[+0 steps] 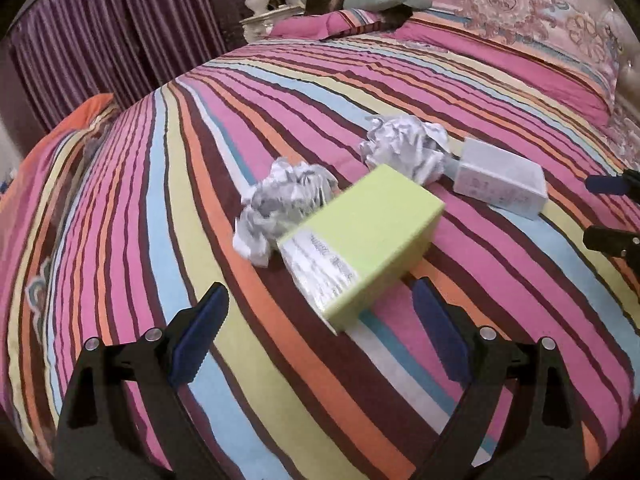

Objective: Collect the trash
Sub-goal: 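Grasp the lime-green box with the left tool while the right tool grasps the white box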

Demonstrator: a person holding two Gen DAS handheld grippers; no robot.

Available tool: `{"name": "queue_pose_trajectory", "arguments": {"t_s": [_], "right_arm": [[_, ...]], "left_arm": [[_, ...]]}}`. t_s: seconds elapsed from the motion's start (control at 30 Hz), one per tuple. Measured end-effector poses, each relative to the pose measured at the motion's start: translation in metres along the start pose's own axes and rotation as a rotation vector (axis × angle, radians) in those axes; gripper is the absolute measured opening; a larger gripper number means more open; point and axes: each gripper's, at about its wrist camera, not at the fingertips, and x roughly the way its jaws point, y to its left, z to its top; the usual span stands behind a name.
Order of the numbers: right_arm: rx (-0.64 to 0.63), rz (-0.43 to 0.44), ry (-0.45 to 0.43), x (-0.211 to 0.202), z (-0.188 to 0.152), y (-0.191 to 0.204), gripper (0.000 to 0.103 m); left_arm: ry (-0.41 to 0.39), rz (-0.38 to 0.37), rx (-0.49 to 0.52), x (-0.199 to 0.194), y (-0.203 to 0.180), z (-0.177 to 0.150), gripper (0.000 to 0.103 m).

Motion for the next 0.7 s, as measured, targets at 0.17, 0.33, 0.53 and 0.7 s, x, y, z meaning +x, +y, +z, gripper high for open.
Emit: {"name": "queue_pose_trajectory", "arguments": {"t_s": [0.17, 0.33, 0.53, 0.7], "right_arm": [[0.002, 0.013, 0.007, 0.016, 0.009, 0.001, 0.095], [-0.036, 0.016, 0.001, 0.025, 0.018, 0.003, 0.095], [-0.125, -0.001, 0.013, 0.039, 0.03, 0.003, 0.095], [-0.149, -0.016, 0.043, 0.056, 0.039, 0.005, 0.095]], "left_arm": [[0.001, -0.025, 0.024, 0.009, -0.003, 0.011, 0.091], [0.015, -0.06, 0.012, 0.02, -0.012, 0.021, 0.091], [0.134, -0.053, -0.059, 0.043, -0.01, 0.03, 0.091], [0.174, -0.098, -0.218, 0.051, -0.001, 0.031, 0.091]]}}
